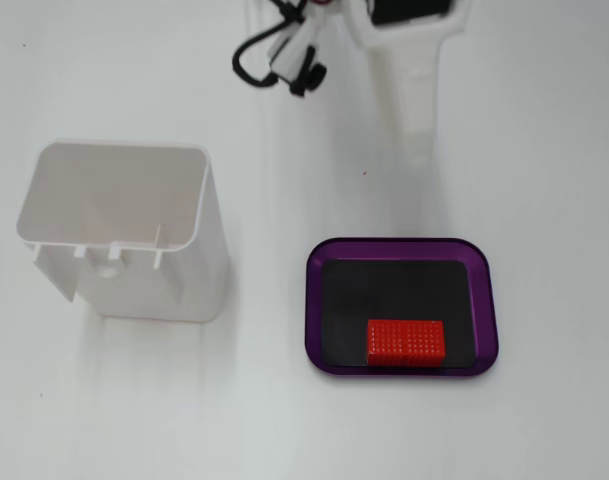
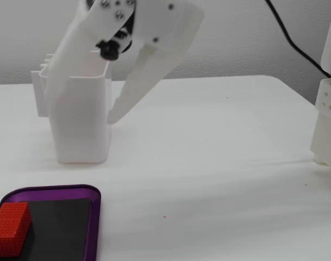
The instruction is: Pick up the cube and place it in the box.
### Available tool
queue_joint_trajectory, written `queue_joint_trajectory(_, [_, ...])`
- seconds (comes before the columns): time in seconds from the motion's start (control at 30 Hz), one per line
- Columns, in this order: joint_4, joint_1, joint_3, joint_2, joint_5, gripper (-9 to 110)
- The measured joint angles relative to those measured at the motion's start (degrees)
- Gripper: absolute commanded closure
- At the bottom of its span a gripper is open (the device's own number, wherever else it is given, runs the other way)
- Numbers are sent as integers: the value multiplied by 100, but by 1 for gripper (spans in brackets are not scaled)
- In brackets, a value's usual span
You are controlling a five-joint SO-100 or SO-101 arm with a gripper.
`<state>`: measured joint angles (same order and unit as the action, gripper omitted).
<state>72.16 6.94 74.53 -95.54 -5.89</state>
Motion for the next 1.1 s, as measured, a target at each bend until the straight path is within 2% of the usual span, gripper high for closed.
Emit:
queue_joint_trajectory(0.17, [1011,88,659,-1608,246,82])
queue_joint_trajectory(0.27, [1125,44,1477,-2795,299,82])
queue_joint_trajectory(0.77, [158,44,7559,-9527,299,82])
queue_joint_trajectory(0.93, [158,79,8877,-9668,369,82])
queue_joint_trajectory(1.1, [123,88,9404,-9668,334,85])
